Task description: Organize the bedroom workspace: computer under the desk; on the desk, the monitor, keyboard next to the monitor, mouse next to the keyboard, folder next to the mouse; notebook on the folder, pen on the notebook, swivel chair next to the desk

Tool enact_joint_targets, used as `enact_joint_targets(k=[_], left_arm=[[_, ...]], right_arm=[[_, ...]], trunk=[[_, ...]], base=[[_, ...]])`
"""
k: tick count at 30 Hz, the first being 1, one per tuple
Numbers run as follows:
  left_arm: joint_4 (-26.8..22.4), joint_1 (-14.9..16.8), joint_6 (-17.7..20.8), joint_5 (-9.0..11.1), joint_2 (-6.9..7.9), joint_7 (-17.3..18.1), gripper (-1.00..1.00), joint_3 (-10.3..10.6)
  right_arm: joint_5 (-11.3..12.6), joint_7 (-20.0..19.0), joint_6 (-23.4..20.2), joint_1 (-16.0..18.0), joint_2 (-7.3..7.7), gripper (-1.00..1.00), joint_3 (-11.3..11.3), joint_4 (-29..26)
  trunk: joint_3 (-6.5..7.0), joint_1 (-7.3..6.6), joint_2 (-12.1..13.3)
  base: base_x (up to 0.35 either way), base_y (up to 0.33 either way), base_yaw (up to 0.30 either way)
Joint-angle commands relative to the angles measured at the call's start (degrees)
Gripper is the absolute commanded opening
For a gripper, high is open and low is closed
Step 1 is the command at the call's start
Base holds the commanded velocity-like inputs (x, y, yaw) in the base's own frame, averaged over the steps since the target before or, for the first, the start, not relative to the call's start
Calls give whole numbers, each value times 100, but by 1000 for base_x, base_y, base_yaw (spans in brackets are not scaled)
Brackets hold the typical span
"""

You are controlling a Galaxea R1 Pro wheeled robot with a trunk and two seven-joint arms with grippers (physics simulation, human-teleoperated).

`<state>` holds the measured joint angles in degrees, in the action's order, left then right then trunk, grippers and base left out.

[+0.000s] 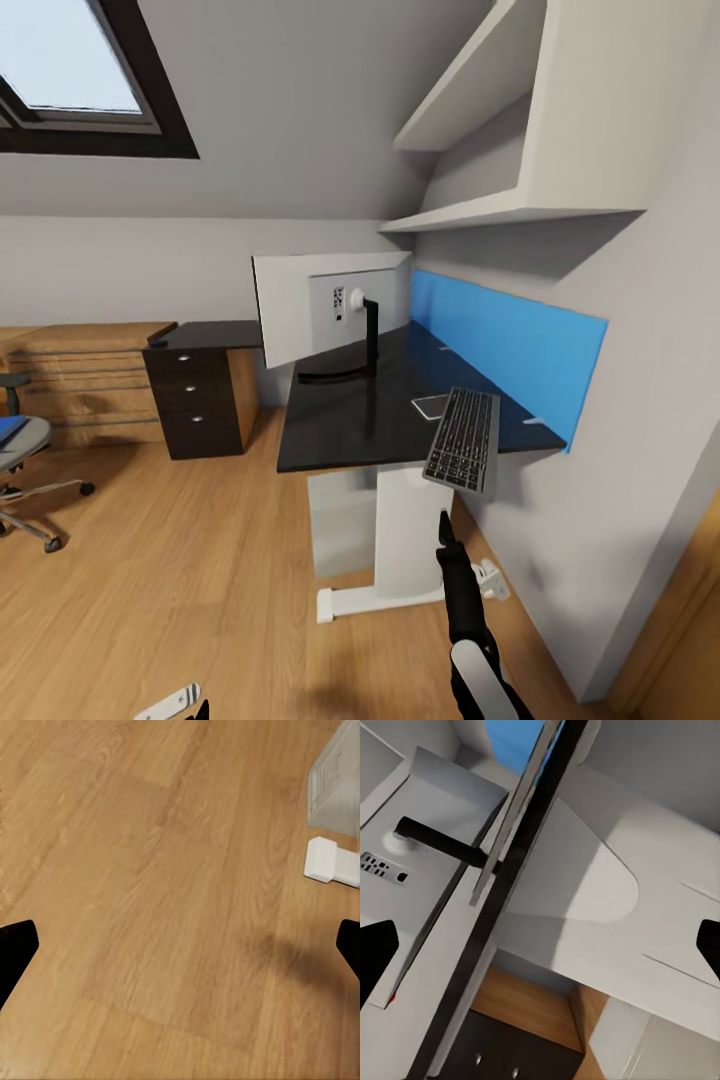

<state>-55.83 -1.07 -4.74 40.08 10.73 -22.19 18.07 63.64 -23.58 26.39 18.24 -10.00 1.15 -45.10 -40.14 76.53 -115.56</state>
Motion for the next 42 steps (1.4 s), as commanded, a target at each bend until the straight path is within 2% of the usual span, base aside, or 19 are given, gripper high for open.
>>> enact_joint_targets(k=[1, 8, 11, 23, 40, 42], left_arm=[[-7, 2, -41, 61, 8, -33, 100, 30], [-7, 2, -44, 61, 8, -37, 100, 30], [-7, 2, -45, 61, 8, -39, 100, 30], [-7, 2, -44, 72, 8, -25, 100, 30], [-7, 2, -43, 73, 8, -16, 100, 30], [-7, 2, -41, 71, 8, -17, 100, 30]], right_arm=[[62, -38, 15, 4, 0, 100, 9, 20], [63, -33, 15, 4, 0, 100, -17, 35], [62, 22, 15, 4, 0, 100, -119, 36], [60, 224, 15, 4, 0, 100, -167, 45], [62, 283, 13, 4, 0, 100, -167, 80], [63, 283, 14, 4, 0, 100, -167, 80]], trunk=[[14, -23, 39], [140, -177, 320], [193, -243, 440], [193, -243, 440], [193, -243, 440], [229, -287, 520]], base=[[0, 0, 0], [0, 0, 0], [0, 0, 0], [4, 2, 0], [115, 91, 0], [23, 17, 0]])
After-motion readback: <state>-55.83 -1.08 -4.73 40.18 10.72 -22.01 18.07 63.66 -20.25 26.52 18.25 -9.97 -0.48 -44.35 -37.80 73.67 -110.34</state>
